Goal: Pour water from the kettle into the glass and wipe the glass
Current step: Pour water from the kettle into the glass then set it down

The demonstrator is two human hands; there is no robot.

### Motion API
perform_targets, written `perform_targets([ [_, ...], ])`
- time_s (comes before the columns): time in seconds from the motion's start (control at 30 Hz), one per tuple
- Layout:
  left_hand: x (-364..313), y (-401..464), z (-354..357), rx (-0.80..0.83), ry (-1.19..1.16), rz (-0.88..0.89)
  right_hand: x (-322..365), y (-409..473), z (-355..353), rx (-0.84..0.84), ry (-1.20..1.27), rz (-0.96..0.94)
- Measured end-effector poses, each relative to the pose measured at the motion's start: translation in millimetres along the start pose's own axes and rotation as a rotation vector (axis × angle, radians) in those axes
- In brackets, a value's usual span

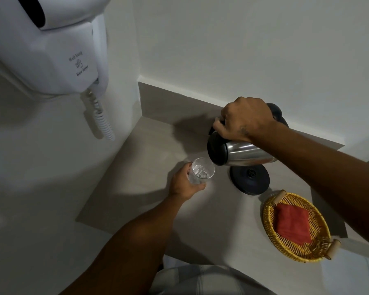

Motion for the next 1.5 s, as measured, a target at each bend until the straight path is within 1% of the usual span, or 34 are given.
perform_targets([
  [0.73, -3.5, -1.7, -0.3, 0.006, 0.02, -0.014, -7.7, 4.2, -14.5, -0.006, -0.006, -0.007],
  [0.87, -4.4, -1.9, -0.5, 0.02, 0.024, -0.016, -7.8, 1.9, -11.5, -0.013, -0.005, 0.02],
  [1.07, -5.8, -2.7, -1.0, 0.01, 0.045, -0.011, -12.7, -4.1, -1.3, -0.03, 0.061, 0.083],
  [1.17, -5.2, -1.7, 0.0, 0.017, 0.038, -0.016, -21.0, -12.8, 10.3, -0.027, 0.147, 0.152],
  [1.23, -5.1, -1.3, -0.3, 0.019, 0.032, -0.017, -30.9, -22.1, 21.7, -0.022, 0.257, 0.24],
  [1.4, -4.0, -0.4, -0.3, 0.011, 0.036, -0.012, -60.1, -54.4, 52.7, -0.064, 0.618, 0.544],
  [1.5, -1.6, 1.4, -0.7, 0.005, 0.034, -0.001, -80.2, -79.3, 75.0, -0.123, 0.768, 0.784],
])
Point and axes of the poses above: each hand's wrist, its own y-axis towards the middle knuckle, its own z-axis out of the palm, x = y × z, the point moved 3 cm from there along y, towards the middle knuckle, and after that the axes turned 9 degrees about -y, right-handed, at the moved point
